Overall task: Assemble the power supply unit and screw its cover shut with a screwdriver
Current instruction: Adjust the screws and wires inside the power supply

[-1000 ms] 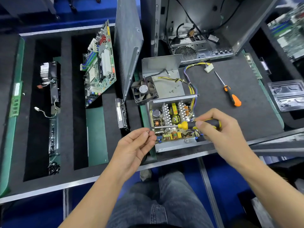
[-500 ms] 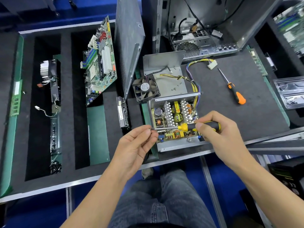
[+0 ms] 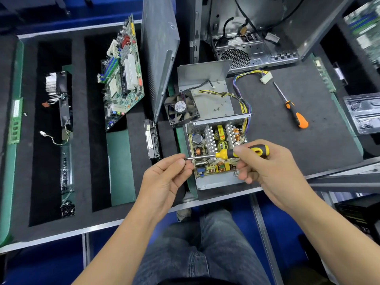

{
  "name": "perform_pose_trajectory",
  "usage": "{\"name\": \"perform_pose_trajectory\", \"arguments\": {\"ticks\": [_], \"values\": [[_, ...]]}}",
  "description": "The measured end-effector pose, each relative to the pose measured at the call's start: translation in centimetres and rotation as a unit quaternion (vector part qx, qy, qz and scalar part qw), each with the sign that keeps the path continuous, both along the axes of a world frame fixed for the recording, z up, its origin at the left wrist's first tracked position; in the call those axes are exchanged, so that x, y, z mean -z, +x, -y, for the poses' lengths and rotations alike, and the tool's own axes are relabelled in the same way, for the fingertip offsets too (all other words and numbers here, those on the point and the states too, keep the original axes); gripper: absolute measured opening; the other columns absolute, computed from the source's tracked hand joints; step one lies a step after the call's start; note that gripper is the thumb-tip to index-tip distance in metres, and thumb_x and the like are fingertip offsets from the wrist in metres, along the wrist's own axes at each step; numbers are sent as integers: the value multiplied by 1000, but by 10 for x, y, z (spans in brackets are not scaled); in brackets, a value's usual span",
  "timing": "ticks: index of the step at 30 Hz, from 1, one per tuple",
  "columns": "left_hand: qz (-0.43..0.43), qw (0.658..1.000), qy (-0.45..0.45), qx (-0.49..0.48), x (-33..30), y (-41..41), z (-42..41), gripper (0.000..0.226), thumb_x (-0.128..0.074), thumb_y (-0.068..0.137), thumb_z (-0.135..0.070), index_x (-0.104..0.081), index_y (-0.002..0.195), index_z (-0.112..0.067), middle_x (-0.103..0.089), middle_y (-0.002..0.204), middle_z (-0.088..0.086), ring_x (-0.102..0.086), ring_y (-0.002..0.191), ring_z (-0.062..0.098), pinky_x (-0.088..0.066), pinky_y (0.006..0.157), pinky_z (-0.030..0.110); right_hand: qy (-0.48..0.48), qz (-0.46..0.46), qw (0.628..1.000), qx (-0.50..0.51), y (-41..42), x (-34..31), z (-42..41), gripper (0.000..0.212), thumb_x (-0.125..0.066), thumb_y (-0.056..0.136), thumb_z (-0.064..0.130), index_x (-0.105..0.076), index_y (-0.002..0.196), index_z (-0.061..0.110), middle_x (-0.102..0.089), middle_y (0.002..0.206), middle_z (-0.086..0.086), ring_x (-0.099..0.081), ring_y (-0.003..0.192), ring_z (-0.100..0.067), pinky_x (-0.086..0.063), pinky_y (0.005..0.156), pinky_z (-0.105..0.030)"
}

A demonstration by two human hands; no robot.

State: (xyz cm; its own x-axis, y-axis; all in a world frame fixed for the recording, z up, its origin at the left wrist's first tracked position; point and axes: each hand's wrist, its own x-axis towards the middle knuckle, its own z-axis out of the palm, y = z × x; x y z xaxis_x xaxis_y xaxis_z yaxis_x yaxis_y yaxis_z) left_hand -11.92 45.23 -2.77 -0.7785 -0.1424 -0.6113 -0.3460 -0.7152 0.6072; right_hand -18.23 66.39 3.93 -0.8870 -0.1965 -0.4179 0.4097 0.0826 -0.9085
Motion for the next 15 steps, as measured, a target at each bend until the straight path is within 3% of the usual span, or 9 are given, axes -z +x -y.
{"name": "perform_pose_trajectory", "arguments": {"ticks": [5,11,15], "values": [[-9,1000,-9,5,0,-3,-5,15,-75,71,-11,-82,84,-11,-76,84,14,-74,76,18,-58,70,20,-83,52,993,70,3,3,13,18,-81,70,41,-75,74,24,-64,68,-6,-59,54,-14,-47,48,-21],[-27,999,-9,14,2,-1,-5,19,-76,71,-8,-81,89,-10,-76,87,15,-74,78,19,-58,72,22,-60,34,994,85,5,1,24,16,-70,90,29,-73,79,16,-66,69,-10,-62,54,-19,-49,48,-23],[-38,998,-13,44,7,4,-4,29,-83,70,-13,-80,98,-8,-75,97,20,-74,88,24,-58,79,25,-34,26,995,90,7,1,25,17,-67,93,24,-68,84,10,-66,67,-10,-61,52,-19,-48,47,-24]]}}
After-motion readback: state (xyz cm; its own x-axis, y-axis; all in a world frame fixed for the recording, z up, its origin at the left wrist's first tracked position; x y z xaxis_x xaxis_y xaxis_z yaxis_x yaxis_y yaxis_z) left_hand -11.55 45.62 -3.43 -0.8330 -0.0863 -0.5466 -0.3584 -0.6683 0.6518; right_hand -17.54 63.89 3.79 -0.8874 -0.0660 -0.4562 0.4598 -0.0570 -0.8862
